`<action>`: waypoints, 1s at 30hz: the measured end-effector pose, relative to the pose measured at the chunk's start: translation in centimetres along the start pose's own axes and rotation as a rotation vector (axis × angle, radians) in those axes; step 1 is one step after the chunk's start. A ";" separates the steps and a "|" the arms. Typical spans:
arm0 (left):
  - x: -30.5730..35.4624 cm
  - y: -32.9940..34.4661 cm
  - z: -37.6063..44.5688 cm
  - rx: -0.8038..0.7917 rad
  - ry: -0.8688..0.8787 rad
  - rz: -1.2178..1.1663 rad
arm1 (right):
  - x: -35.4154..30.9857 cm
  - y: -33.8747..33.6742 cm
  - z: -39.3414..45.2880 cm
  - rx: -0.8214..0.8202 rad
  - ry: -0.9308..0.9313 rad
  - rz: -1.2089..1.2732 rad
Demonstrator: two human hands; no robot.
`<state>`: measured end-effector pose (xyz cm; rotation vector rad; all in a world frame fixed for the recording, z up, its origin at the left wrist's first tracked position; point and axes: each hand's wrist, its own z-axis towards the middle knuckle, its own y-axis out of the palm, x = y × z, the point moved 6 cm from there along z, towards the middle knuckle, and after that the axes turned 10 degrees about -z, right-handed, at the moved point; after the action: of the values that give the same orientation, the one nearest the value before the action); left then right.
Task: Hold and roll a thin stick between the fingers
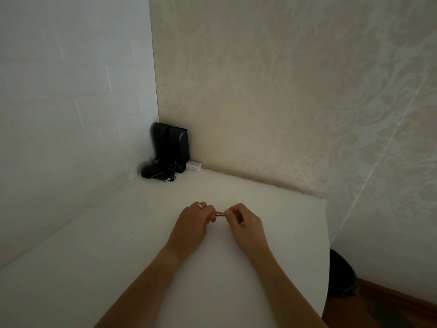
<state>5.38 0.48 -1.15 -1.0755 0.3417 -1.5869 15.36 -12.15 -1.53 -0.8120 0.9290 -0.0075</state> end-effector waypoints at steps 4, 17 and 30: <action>-0.1 0.2 0.0 -0.006 -0.002 0.007 | 0.1 0.0 0.0 -0.022 -0.014 0.036; -0.4 0.3 0.0 0.015 -0.003 -0.018 | 0.3 -0.1 0.0 -0.006 -0.014 0.048; -0.7 0.8 0.0 0.002 -0.004 -0.041 | 0.1 -0.5 -0.1 0.016 -0.022 0.090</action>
<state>5.85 0.83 -2.03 -1.0906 0.3171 -1.6207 15.50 -12.59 -1.36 -0.7535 0.9426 0.0726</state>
